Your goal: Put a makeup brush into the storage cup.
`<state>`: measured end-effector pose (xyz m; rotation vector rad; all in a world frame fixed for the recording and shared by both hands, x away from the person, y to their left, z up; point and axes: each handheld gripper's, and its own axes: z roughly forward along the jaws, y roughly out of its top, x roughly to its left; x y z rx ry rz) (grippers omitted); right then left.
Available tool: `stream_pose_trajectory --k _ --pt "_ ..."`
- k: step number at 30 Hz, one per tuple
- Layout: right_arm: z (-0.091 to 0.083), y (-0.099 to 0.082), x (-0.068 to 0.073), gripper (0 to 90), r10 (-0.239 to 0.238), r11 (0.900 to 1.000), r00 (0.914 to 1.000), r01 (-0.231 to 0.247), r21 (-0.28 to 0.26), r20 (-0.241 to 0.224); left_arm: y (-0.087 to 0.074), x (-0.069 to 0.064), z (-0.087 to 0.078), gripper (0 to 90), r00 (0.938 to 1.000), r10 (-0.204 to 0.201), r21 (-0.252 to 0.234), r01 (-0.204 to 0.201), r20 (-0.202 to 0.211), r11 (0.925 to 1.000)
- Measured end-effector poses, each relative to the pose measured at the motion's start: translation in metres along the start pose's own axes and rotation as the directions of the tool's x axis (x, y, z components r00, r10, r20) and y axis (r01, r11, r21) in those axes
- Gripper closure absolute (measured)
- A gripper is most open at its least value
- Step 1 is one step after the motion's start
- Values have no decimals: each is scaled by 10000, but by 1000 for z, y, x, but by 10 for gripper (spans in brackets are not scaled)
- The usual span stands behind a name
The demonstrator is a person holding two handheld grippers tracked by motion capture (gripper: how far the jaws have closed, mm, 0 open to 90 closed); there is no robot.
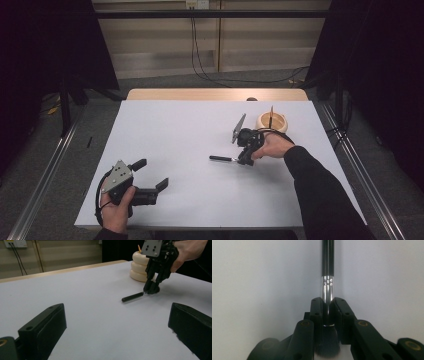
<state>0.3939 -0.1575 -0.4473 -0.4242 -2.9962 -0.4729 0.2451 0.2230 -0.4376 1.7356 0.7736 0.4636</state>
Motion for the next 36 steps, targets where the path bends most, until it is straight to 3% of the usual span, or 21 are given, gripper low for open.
stream_pose_trajectory --k 13,19,21,23,28,32,36 --pt "-8 -9 3 779 380 9985 9993 -379 -405 -4 0 0 0 16 9999 -85 -16 86 58 10000" --pt "-18 -13 2 779 753 9939 9956 -704 -851 554 0 0 0 16 9999 -82 -22 83 64 10000" --pt "-21 -14 1 779 1053 9901 9927 -992 -988 585 0 0 0 16 10000 -81 4 81 0 10000" --pt "-21 -15 -1 779 1014 9886 9933 -943 -1171 563 0 0 0 16 9999 -88 -9 88 51 10000" --pt "-25 -18 0 779 1290 9776 9902 -1177 -1745 545 0 1 0 16 10000 -48 -11 48 27 10000" --pt "-26 -20 0 779 1353 9692 9868 -1133 -2185 886 0 0 0 17 10000 -67 -6 67 34 10000" --pt "-29 -22 3 779 1603 9504 9821 -1267 -2839 985 0 0 0 17 10000 -69 -5 69 20 10000"
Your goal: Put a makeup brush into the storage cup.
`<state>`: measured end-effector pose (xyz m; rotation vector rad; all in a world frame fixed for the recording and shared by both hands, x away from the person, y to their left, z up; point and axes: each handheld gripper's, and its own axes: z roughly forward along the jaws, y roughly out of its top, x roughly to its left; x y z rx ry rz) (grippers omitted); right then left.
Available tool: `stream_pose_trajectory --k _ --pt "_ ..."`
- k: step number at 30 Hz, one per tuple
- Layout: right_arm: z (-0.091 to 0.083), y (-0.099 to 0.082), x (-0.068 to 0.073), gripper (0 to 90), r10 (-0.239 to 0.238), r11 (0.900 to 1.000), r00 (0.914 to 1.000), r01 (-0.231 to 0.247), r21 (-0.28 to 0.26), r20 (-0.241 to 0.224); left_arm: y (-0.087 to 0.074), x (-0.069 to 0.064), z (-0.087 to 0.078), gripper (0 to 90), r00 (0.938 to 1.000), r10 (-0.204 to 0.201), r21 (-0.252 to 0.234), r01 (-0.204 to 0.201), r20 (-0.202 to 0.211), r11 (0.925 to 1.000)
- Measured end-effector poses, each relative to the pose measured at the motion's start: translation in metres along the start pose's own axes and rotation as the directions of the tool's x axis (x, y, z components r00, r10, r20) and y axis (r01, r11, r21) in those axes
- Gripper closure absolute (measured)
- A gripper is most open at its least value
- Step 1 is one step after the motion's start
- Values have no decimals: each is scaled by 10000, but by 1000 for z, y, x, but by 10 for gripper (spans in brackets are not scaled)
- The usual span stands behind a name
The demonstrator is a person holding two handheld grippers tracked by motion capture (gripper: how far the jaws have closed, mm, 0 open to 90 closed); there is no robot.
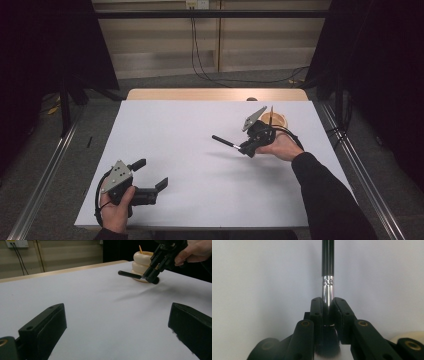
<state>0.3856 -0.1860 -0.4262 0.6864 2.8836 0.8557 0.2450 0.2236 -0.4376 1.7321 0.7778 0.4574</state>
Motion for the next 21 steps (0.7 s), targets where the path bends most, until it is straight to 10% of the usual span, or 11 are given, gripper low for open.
stream_pose_trajectory --k 11,21 --pt "-13 -5 2 779 437 9788 9987 -379 -2012 245 0 -1 0 17 10000 -2 -23 2 -53 10000" --pt "-22 -15 9 779 912 9344 9944 -666 -3498 541 1 -1 -1 17 10000 33 -84 -34 -88 10000"
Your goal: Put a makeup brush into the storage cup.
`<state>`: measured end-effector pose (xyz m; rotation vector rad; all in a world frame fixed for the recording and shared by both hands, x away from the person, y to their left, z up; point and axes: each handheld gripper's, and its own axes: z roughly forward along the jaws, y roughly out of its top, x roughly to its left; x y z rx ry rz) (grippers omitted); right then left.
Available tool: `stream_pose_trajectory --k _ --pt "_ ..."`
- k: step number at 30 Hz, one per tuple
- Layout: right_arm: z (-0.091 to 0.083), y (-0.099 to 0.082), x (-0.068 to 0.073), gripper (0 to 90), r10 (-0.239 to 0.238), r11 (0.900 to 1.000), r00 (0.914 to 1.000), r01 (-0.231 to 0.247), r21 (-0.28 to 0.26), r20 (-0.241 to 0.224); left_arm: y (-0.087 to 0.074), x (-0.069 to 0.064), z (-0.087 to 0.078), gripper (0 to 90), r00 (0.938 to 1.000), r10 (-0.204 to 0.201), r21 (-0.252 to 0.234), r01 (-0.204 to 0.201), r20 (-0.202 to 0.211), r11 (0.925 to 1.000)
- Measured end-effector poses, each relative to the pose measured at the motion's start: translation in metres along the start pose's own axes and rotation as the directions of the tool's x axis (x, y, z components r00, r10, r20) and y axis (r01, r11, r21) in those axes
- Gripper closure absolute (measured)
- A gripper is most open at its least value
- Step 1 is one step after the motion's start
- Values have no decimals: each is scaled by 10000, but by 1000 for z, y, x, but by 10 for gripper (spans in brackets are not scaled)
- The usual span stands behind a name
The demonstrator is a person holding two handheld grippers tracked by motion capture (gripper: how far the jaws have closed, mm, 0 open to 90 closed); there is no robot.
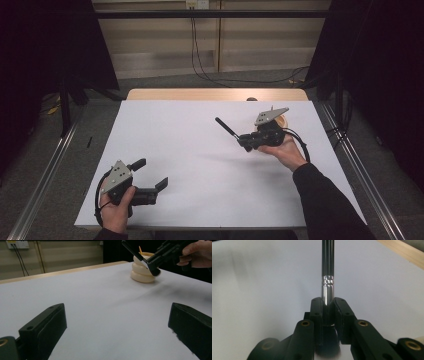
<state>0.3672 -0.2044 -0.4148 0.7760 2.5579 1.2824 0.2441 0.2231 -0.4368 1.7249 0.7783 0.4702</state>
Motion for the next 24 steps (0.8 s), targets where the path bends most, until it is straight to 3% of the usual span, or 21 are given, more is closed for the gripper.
stream_pose_trajectory --k 5,10,14,24 --pt "-9 -3 0 779 412 9961 9991 -409 -786 21 0 0 -1 15 10000 -11 -17 11 25 10000" --pt "-16 -4 -1 779 537 9915 9985 -525 -1187 73 0 0 -1 13 10000 -2 -56 3 54 10000" --pt "-22 -5 0 779 731 9806 9973 -709 -1826 55 0 0 -1 12 10000 -37 -110 37 -12 9999" --pt "-37 -14 3 779 919 9699 9956 -853 -2281 186 0 1 -2 12 9999 -22 -118 21 -134 9999"
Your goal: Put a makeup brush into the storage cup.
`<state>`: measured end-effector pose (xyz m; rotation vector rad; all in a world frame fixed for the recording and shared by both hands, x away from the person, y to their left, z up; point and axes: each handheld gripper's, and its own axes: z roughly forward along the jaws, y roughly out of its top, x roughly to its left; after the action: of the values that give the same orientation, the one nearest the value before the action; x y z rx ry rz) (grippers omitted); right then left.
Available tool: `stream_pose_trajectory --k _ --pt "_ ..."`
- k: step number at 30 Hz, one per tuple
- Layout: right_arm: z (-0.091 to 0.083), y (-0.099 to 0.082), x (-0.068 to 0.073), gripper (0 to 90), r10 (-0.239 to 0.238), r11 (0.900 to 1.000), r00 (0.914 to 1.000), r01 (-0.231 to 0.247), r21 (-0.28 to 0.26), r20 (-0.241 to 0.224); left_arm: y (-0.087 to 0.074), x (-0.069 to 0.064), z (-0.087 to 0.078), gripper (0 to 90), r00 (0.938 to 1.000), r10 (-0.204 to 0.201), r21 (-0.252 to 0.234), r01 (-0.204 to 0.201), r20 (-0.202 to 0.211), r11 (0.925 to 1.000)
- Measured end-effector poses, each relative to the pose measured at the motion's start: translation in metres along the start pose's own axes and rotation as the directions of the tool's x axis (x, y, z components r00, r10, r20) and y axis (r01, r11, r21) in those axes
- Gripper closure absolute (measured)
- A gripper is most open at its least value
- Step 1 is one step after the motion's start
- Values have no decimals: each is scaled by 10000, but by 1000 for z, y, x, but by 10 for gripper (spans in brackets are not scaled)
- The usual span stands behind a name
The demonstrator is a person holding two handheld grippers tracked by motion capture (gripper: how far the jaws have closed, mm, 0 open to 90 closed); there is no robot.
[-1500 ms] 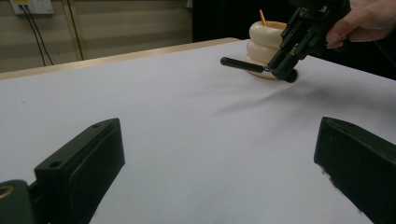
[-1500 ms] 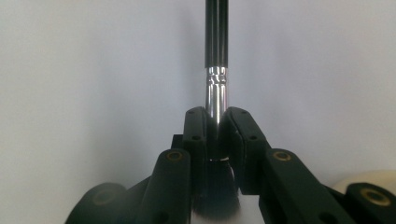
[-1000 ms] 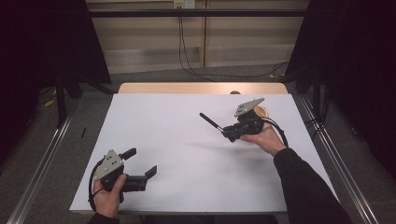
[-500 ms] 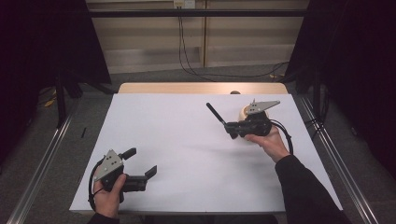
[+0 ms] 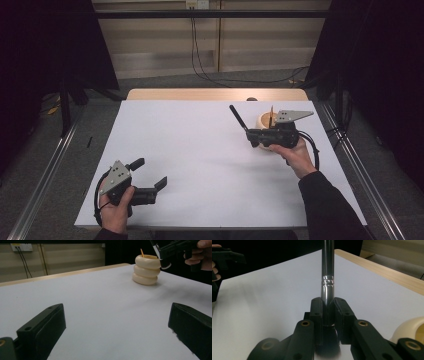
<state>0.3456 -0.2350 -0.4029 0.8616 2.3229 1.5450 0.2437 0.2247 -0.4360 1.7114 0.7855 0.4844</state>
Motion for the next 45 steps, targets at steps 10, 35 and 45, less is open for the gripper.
stream_pose_trajectory --k 10,35,45 --pt "-14 -6 11 779 -85 10000 9999 85 37 -81 1 -1 -1 12 9999 49 -101 -48 98 9999" --pt "-22 -5 54 779 -1377 9861 9806 1489 732 -1397 1 -2 0 12 9996 203 1 -203 208 9998" --pt "-19 -2 57 779 -1583 9697 9708 1872 1568 -1803 0 -2 1 12 9998 108 62 -109 149 9999"
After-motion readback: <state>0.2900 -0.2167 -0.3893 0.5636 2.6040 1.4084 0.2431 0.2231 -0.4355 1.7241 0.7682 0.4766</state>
